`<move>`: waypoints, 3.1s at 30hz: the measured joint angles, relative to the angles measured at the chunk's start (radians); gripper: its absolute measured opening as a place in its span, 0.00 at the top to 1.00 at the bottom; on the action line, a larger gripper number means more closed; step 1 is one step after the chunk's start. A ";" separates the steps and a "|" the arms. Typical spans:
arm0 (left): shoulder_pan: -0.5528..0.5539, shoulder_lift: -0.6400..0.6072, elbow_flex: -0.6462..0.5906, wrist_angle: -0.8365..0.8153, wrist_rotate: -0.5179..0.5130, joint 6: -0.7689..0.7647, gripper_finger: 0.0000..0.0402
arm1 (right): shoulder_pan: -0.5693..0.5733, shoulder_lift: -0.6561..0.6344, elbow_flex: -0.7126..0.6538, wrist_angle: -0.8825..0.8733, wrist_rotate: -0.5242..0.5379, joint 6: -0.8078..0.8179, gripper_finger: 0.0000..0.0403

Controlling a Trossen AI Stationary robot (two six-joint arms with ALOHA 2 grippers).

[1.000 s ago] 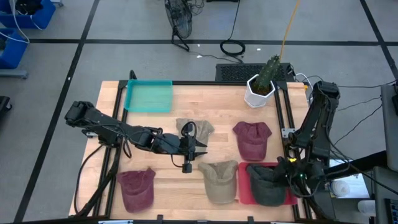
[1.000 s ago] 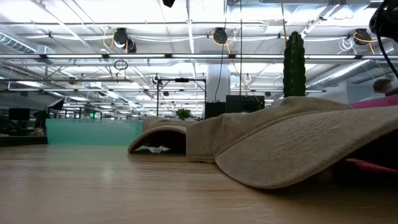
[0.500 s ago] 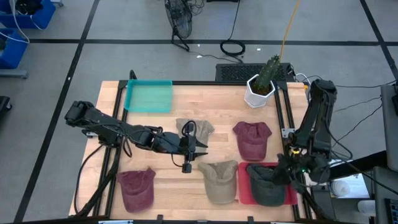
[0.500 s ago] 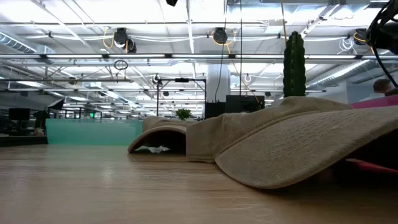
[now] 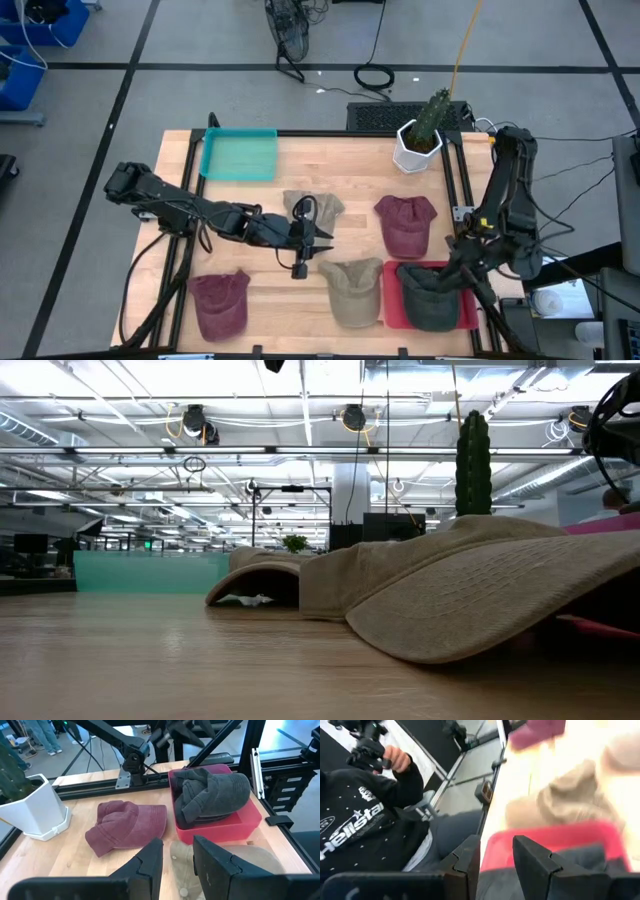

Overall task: Pick & Place hat
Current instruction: Put the black cap into the red bin, then put the top brown cap into the green bin

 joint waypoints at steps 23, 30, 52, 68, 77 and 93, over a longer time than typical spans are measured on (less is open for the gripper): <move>0.000 0.000 0.000 -0.001 0.001 -0.011 0.72 | -0.119 0.342 0.109 0.240 -0.144 -0.236 0.80; -0.003 0.000 0.000 -0.001 0.002 -0.046 0.72 | -0.183 0.528 0.314 -0.032 -0.274 -0.158 0.84; -0.008 0.000 0.000 -0.010 0.055 -0.054 0.72 | -0.227 0.817 0.469 -0.487 -0.583 0.167 0.89; -0.008 0.000 0.000 -0.010 0.054 -0.047 0.72 | -0.213 0.789 0.337 -0.320 -0.544 0.182 0.89; -0.008 0.000 0.000 -0.009 0.052 -0.045 0.72 | -0.216 0.693 0.371 -0.277 -0.484 0.106 0.89; -0.008 0.000 0.000 -0.009 0.044 0.007 0.72 | -0.554 0.477 0.399 -0.139 0.250 -0.831 0.89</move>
